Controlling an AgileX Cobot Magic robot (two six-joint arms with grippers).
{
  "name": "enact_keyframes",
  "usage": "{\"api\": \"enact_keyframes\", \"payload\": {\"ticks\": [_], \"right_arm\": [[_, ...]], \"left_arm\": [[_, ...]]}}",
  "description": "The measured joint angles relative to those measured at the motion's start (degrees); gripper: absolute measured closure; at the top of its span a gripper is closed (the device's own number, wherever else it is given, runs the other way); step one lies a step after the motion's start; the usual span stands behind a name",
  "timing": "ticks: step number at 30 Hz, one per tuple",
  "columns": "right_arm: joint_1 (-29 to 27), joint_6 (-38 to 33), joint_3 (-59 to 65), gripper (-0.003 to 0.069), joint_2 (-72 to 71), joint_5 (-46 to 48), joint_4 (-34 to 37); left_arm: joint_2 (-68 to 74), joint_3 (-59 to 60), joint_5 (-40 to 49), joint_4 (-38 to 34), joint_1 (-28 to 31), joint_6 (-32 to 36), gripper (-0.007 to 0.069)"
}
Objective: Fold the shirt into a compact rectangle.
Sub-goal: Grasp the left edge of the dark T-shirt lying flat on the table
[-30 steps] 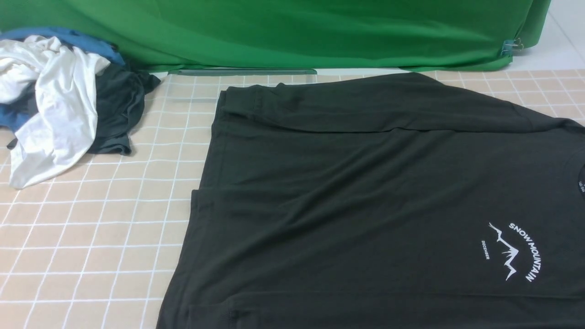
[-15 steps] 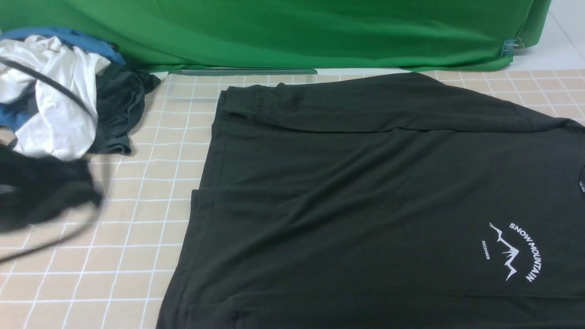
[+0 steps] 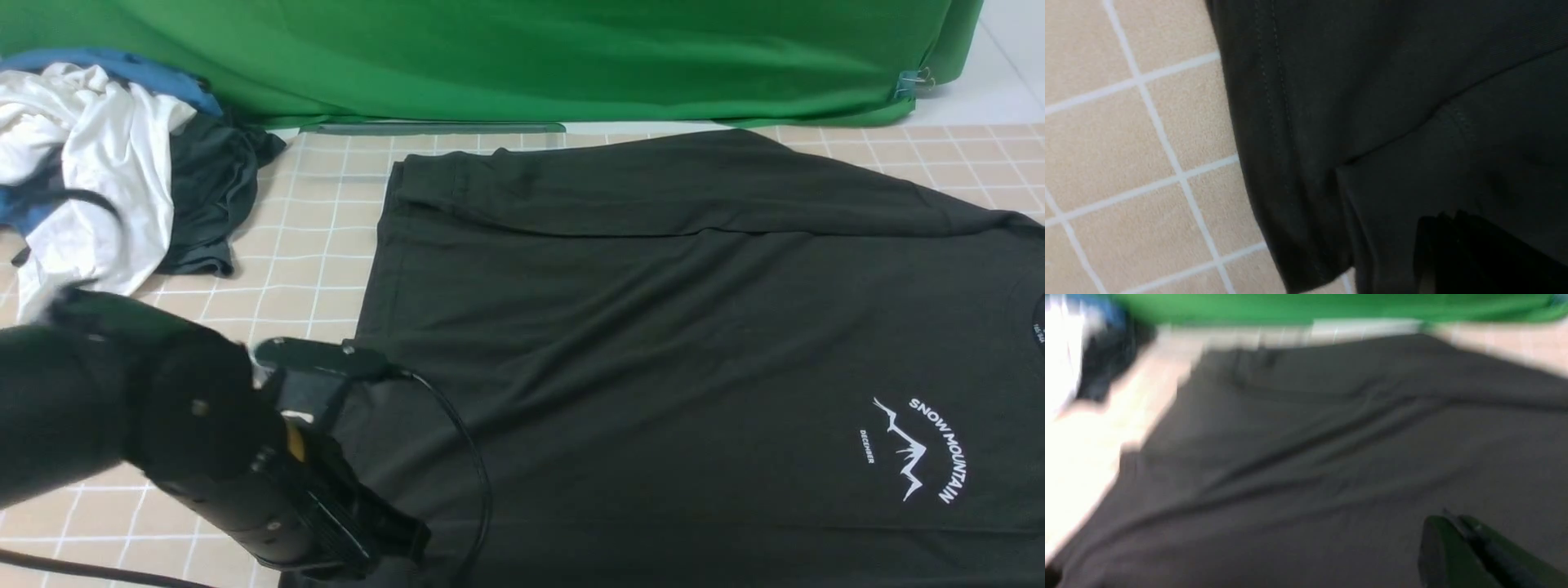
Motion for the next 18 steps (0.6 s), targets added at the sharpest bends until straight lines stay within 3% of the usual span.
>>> {"api": "enact_keyframes", "payload": {"ticks": [6,10,13,15,18], "right_arm": [[3.0,-0.9,-0.1,0.0621,3.6,0.1,0.5],[3.6,-0.9,-0.1,0.0621,3.7,-0.1,0.8],[3.7,-0.9,-0.2,0.0621,3.7,-0.7,0.9],[3.7,-0.9,-0.2,0.0621,3.7,-1.0,1.3],[3.7,-0.9,-0.3,0.0621,3.7,-1.2,1.7]], "left_arm": [[4.0,0.0,-0.8,6.1,-0.1,-1.2,0.0456],[6.0,0.0,-3.1,7.9,-0.1,-1.6,0.0253],[7.0,0.0,-5.3,7.6,-0.1,-1.6,0.0147],[7.7,0.0,-5.5,7.0,-0.1,-1.6,0.0118],[7.8,0.0,-5.4,5.9,-0.1,-1.1,0.0131]]}}
